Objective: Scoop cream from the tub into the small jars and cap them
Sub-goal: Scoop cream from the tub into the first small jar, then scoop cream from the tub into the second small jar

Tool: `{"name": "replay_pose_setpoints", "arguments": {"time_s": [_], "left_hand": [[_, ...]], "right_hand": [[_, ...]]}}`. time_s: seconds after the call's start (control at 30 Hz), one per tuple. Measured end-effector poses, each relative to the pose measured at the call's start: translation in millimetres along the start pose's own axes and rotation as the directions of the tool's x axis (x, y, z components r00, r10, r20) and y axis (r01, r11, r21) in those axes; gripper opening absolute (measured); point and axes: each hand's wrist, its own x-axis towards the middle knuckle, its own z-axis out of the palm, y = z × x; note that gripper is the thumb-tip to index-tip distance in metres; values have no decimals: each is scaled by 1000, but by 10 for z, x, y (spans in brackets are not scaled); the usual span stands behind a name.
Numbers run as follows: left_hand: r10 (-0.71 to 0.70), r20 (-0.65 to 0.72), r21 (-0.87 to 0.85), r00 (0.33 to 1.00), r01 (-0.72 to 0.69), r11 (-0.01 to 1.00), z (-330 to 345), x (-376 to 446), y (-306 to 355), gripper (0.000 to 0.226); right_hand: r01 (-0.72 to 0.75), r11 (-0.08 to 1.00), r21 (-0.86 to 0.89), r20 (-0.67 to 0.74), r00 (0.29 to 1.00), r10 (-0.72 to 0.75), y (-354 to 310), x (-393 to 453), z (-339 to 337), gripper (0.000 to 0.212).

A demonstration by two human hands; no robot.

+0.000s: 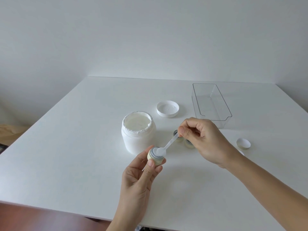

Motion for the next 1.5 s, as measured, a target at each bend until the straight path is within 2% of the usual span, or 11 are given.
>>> {"name": "replay_pose_setpoints", "arguments": {"time_s": [0.3, 0.5, 0.57, 0.63, 0.77, 0.9, 1.0, 1.13, 1.27, 1.4, 1.5], "left_hand": [[-22, 24, 14, 999, 22, 1000, 17, -9, 20, 31], [-61, 28, -9, 998, 62, 998, 46, -10, 40, 51], [-66, 28, -15, 997, 66, 998, 46, -11, 33, 46], [-69, 31, -20, 997, 69, 997, 46, -14, 31, 38], [-63, 29, -20, 998, 63, 998, 52, -15, 49, 48], [-28, 19, 18, 999, 27, 999, 31, -11, 26, 33], [-3, 15, 85, 1000, 2, 996, 31, -7, 12, 33], [21, 31, 201, 999, -27, 979, 49, -10, -13, 37], [23, 28, 340, 999, -31, 940, 90, 8, -62, 43], [47, 93, 584, 995, -92, 806, 207, 101, -84, 47], [46, 199, 726, 979, -178, 664, 321, 200, -118, 50]], "right_hand": [[-25, 1000, 8, -10, 1000, 25, 56, 42, -50, 22], [6, 1000, -5, -37, 999, -6, 60, 69, -45, 21], [14, 1000, -13, -51, 999, -15, 81, 85, -41, 22], [16, 1000, -16, -81, 997, -17, 105, 101, -36, 23], [-47, 995, 83, -196, 979, 62, 83, 181, 13, 25], [-80, 991, 104, -293, 950, 108, -71, 344, 149, 28], [-85, 996, -12, -327, 942, 77, -224, 494, 242, 31], [-137, 963, -232, -295, 953, 65, -326, 638, 241, 34], [-177, 942, -285, -252, 962, 105, -360, 641, 93, 30], [-186, 937, -297, -254, 961, 110, -334, 575, -106, 33], [-184, 959, -214, -299, 947, 115, -258, 471, -320, 30]]}}
